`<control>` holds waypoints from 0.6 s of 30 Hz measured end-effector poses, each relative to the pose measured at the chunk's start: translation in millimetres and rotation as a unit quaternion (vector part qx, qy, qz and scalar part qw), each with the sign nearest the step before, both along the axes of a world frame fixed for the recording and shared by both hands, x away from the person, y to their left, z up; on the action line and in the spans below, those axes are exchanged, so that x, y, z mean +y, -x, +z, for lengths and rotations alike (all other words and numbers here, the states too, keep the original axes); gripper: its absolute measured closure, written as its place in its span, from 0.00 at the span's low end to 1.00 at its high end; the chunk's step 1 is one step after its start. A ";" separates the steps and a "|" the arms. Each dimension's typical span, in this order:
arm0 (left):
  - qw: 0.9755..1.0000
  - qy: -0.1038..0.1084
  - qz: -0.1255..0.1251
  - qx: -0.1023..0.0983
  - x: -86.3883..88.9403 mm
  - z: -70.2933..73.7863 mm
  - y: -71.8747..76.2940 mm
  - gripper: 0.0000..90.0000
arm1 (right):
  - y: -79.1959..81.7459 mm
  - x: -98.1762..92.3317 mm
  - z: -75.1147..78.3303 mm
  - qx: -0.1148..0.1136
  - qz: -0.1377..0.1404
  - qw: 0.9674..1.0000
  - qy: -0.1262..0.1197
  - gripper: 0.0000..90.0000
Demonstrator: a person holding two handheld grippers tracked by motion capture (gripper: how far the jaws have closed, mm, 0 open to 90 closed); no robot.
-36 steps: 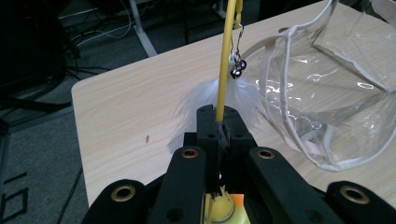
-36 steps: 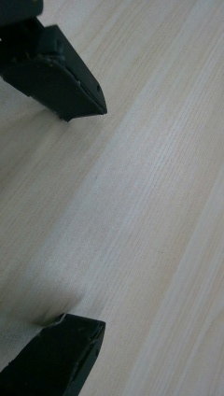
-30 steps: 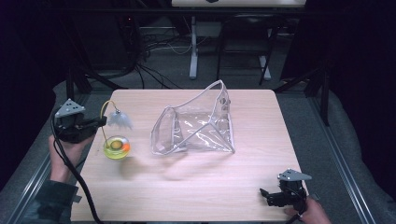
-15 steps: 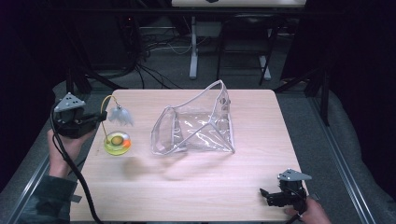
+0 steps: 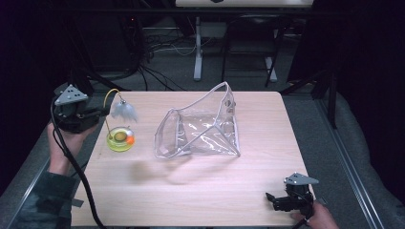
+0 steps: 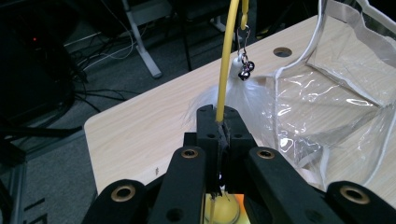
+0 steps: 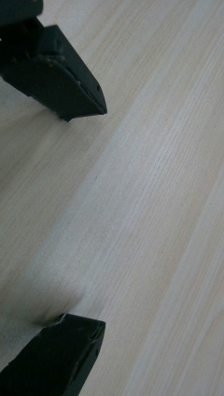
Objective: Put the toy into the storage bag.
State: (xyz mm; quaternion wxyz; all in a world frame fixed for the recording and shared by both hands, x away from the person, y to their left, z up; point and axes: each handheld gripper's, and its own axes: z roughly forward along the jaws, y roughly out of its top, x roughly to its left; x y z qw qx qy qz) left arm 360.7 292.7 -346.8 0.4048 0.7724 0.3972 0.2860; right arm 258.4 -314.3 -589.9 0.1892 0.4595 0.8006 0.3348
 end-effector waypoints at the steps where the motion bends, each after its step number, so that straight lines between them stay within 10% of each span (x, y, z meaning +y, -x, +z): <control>1: 1.000 0.000 0.000 -0.002 -1.1 2.1 -0.4 0.97 | 0.0 -0.1 0.1 0.000 0.000 1.000 0.001 0.00; 18: 1.000 -0.008 -0.019 -0.010 -13.1 23.0 -7.2 0.97 | 0.0 0.0 0.0 0.000 0.000 1.000 0.000 0.00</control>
